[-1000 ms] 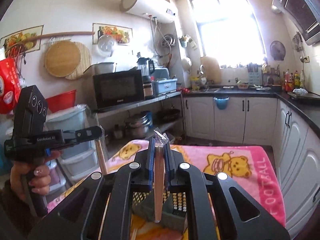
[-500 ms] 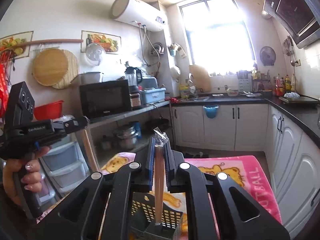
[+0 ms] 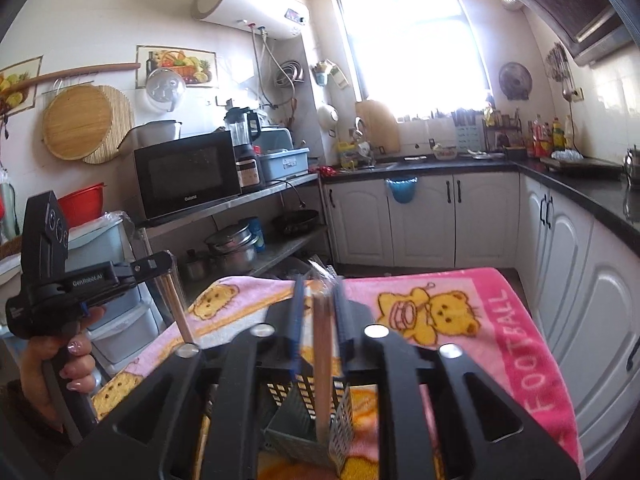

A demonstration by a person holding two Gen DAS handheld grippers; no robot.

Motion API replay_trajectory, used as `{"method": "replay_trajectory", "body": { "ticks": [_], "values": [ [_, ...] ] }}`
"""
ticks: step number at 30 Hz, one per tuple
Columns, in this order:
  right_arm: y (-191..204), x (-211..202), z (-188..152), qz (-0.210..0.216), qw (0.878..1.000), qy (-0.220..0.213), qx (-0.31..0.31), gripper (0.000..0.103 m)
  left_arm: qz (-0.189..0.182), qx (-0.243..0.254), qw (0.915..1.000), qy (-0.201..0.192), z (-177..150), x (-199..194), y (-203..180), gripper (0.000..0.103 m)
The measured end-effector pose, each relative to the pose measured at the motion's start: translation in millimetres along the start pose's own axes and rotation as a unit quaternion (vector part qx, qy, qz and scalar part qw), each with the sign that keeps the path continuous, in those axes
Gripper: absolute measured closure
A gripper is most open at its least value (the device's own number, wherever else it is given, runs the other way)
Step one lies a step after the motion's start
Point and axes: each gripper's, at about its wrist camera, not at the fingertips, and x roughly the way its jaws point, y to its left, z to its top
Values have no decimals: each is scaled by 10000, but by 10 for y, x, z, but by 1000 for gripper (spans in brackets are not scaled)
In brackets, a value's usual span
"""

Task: Organize utensils
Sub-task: 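Lift the chopstick with the right tool and drop it into the green caddy, then withdraw the open right tool and move it back over the chopsticks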

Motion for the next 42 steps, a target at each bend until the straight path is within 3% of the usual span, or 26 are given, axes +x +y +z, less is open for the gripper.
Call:
{"method": "replay_trajectory", "body": {
  "ticks": [5, 9, 21, 27, 42],
  "values": [
    [-75, -85, -97, -100, 9998, 85, 143, 63, 145, -21, 9998, 104, -88, -32, 69, 98],
    [-139, -183, -215, -220, 9993, 197, 219, 55, 200, -38, 9997, 138, -173, -96, 100, 71],
    [-92, -431, -450, -417, 9984, 362, 157, 36, 401, -208, 9990, -16, -392, -475, 167, 19],
    [-11, -535, -562, -486, 9980, 402, 29, 31, 533, -212, 9983, -82, -496, -632, 186, 11],
    [175, -660, -840, -529, 9959, 714, -161, 29, 584, -300, 9974, 310, -900, -721, 202, 11]
  ]
}}
